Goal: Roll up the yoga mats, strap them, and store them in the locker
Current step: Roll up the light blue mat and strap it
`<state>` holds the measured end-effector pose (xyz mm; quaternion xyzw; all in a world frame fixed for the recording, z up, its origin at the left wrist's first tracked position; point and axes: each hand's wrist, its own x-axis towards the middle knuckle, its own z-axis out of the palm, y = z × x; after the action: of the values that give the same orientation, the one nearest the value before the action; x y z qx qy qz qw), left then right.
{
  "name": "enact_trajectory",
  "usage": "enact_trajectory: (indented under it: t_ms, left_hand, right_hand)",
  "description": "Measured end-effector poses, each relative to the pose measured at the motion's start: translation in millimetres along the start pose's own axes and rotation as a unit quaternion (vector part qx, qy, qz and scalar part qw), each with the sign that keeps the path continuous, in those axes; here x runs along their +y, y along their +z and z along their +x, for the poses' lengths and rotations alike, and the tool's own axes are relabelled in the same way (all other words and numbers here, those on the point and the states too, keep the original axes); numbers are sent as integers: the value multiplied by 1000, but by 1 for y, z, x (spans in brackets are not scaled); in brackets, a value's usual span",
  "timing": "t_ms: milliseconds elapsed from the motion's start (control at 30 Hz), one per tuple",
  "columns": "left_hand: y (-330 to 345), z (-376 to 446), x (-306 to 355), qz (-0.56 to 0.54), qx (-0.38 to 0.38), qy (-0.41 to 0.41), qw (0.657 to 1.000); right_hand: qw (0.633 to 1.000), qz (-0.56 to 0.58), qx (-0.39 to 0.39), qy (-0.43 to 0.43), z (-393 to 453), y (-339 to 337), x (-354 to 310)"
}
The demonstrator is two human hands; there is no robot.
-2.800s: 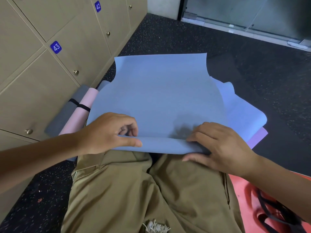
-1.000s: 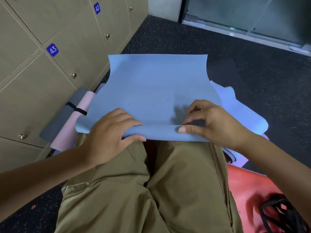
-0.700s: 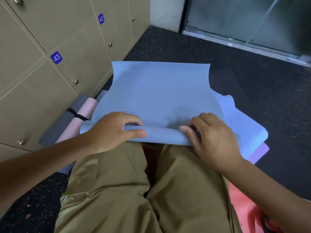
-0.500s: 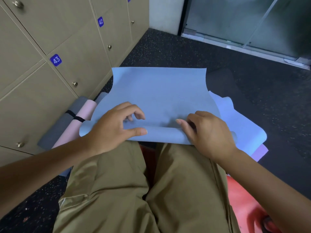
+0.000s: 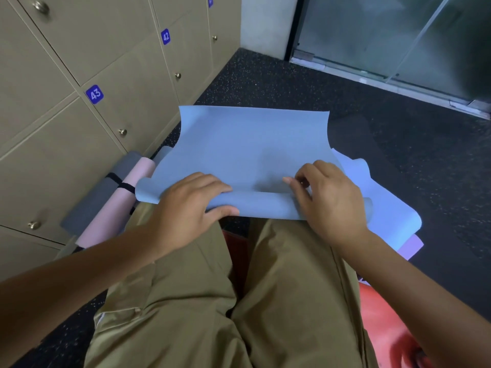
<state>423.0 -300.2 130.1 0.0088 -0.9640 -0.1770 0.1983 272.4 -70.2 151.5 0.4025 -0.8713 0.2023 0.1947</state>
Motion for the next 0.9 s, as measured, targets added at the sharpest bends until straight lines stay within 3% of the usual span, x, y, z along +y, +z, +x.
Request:
enact_trajectory:
  t_ms: [133, 267, 367, 500, 667, 767, 900]
  left_hand:
    - [-5, 17, -10, -85, -69, -62, 992]
    - [-8, 33, -15, -130, -124, -98, 979]
    - [-3, 36, -16, -139, -84, -91, 982]
    - [6, 20, -12, -42, 50, -10, 998]
    - [9, 10, -16, 17, 23, -1, 1000]
    - [5, 20, -18, -2, -9, -24, 1000]
    - [-1, 40, -27, -62, -88, -66, 992]
  right_hand:
    - [997, 3, 3, -80, -19, -1, 5]
    - [994, 39, -45, -90, -21, -2, 20]
    - [991, 68, -80, -80, -15, -2, 28]
    - [984, 102, -143, -35, -2, -3, 34]
    - [966, 145, -214, 11, 18, -4, 39]
    - [968, 130, -216, -4, 27, -2, 41]
    - [993, 34, -102, -48, 23, 6, 35]
